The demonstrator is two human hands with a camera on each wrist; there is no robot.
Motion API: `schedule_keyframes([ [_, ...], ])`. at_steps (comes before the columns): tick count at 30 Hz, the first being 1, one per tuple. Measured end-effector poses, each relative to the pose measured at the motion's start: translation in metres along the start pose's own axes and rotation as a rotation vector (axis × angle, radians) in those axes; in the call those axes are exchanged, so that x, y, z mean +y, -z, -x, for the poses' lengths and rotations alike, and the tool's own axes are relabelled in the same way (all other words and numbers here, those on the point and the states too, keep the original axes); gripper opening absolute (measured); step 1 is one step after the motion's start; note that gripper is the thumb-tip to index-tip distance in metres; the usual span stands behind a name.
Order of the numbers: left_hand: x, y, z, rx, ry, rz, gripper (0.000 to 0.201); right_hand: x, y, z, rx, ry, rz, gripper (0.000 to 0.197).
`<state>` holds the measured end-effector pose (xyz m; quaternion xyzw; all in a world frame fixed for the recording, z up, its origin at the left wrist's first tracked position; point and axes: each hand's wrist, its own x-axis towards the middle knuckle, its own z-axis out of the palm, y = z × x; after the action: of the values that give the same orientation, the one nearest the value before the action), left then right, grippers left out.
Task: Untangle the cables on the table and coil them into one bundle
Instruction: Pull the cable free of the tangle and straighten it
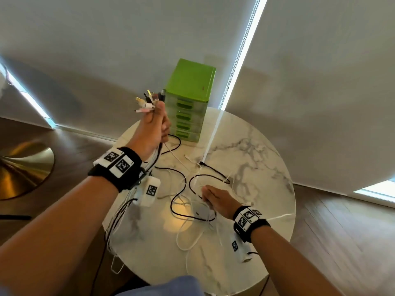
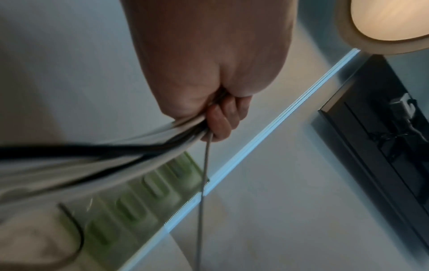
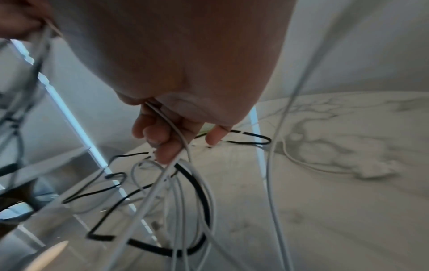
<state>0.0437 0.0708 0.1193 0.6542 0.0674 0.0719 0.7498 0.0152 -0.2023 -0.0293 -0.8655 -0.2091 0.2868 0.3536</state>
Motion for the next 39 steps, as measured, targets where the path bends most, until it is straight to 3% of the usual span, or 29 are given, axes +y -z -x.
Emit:
schedule_keyframes([
  [3,0.017,0.014,0.001,0.026,-0.019,-0.002,0.041,0.016,0.017,-0.006,0.063,-0.051,0.031,0.046],
  [7,0.011,0.014,0.016,-0.034,-0.036,-0.12,0.042,0.009,0.043,-0.031,0.287,-0.119,0.02,0.042],
  [10,-0.006,0.001,0.033,-0.079,0.054,-0.207,0.048,-0.021,0.06,-0.04,0.461,-0.115,-0.072,0.04],
  [12,-0.023,-0.009,0.042,-0.117,0.12,-0.279,0.061,-0.045,0.064,-0.041,0.491,-0.062,-0.1,0.038],
  [15,-0.044,-0.024,0.046,-0.144,0.166,-0.309,0.067,-0.077,0.06,-0.033,0.44,0.06,-0.075,0.035],
  [21,-0.041,-0.043,0.044,-0.129,0.208,-0.286,0.052,-0.104,0.041,-0.019,0.222,0.242,0.0,0.024],
  [29,-0.026,-0.035,0.04,-0.066,0.164,-0.265,0.059,-0.078,0.031,-0.018,0.042,0.186,-0.121,0.036],
  [33,-0.007,-0.015,0.028,-0.004,0.107,-0.107,0.056,-0.047,0.037,-0.011,-0.01,0.112,0.008,0.039],
  [36,0.005,0.004,0.017,0.016,0.035,-0.122,0.045,-0.023,0.04,-0.008,0.03,0.077,0.05,0.037],
  [39,0.006,0.007,0.018,0.008,0.006,-0.208,0.05,-0.023,0.046,-0.015,0.076,0.034,0.016,0.04],
])
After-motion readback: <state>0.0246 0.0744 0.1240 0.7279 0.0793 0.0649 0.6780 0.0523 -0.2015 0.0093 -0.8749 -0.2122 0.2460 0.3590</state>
